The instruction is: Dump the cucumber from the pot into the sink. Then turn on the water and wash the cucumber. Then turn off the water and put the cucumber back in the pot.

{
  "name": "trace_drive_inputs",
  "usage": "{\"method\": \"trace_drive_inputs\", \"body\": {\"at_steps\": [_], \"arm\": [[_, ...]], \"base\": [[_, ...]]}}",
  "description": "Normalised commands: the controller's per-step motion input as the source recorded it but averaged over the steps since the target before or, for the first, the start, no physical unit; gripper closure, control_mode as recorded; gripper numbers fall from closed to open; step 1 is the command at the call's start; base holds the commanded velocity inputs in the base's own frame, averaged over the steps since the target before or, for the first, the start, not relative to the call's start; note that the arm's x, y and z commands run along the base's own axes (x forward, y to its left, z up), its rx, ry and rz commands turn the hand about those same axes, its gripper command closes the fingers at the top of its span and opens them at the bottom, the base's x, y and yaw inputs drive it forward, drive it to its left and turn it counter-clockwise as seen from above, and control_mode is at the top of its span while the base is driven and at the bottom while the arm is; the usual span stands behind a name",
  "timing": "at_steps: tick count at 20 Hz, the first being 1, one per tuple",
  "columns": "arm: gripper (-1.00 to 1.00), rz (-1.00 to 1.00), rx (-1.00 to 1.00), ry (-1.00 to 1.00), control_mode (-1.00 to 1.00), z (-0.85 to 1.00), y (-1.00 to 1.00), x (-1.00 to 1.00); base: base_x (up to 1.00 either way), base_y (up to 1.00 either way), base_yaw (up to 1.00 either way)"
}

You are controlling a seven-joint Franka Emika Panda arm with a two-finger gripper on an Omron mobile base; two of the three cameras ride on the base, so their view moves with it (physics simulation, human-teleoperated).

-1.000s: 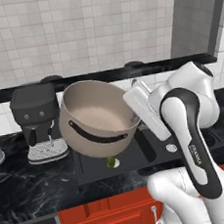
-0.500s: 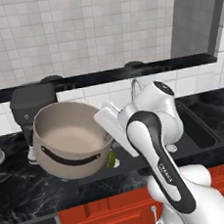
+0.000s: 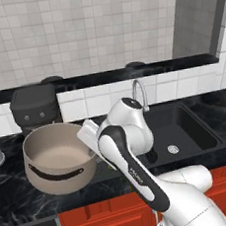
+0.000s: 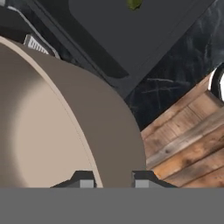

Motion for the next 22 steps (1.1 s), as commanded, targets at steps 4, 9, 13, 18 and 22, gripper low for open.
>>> {"method": "trace_drive_inputs", "body": {"at_steps": [4, 9, 13, 18, 22], "arm": [[1.0, 0.0, -0.01, 0.0, -1.0, -0.19, 0.61, 0.21], [1.0, 0.0, 0.0, 0.0, -1.0, -0.13, 0.68, 0.21], [1.0, 0.0, 0.0, 0.02, -1.0, -0.17, 0.3, 0.22], [1.0, -0.04, 0.0, 0.07, -1.0, -0.19, 0.0, 0.21], [1.0, -0.07, 0.0, 0.13, -1.0, -0.18, 0.0, 0.18]], "base": [[0.0, 0.0, 0.0], [0.0, 0.0, 0.0], [0.0, 0.0, 0.0], [0.0, 0.0, 0.0], [0.0, 0.0, 0.0]]}}
